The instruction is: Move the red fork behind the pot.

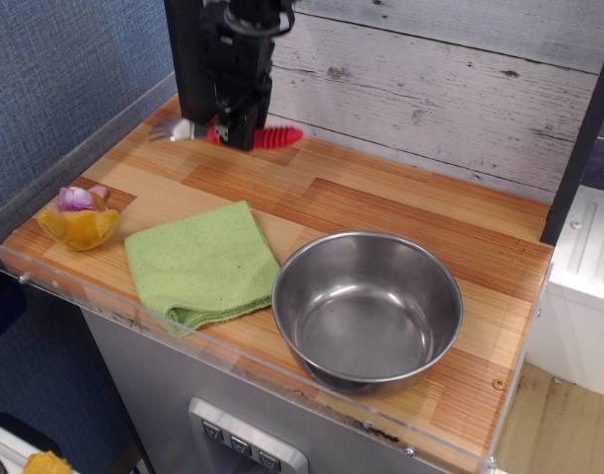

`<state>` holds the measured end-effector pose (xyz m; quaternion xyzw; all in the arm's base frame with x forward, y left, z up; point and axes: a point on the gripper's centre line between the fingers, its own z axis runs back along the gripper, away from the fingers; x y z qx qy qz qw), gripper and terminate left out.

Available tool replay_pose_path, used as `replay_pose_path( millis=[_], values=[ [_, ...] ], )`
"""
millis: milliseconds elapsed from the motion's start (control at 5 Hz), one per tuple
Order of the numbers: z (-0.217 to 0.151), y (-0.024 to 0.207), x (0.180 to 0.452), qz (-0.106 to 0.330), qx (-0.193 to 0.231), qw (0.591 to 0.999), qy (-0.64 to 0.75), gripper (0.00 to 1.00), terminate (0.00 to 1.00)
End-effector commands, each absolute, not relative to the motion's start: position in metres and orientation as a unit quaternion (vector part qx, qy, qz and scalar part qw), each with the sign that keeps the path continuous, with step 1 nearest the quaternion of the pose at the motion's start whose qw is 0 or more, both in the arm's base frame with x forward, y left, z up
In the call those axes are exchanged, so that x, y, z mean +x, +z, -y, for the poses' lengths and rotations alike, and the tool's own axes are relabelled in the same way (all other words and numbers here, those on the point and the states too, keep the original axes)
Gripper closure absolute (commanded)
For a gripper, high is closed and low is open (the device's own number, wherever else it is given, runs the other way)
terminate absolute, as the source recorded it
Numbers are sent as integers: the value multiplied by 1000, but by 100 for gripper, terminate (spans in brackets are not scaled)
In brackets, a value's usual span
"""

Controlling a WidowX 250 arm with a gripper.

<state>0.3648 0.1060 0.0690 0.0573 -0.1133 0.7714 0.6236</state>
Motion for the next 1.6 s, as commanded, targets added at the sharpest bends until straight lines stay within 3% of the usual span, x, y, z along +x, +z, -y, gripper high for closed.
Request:
replay_pose_path(
  millis=[0,200,600,1000,1400],
  values=[
    [-96,141,376,177,3,625,760,100,0],
    [-77,156,380,186,-9,640,745,100,0],
    [-29,161,368,194,-24,688,699,100,0],
    [14,147,347,190,-42,729,657,100,0],
    [52,112,355,197,-48,757,621,100,0]
  ],
)
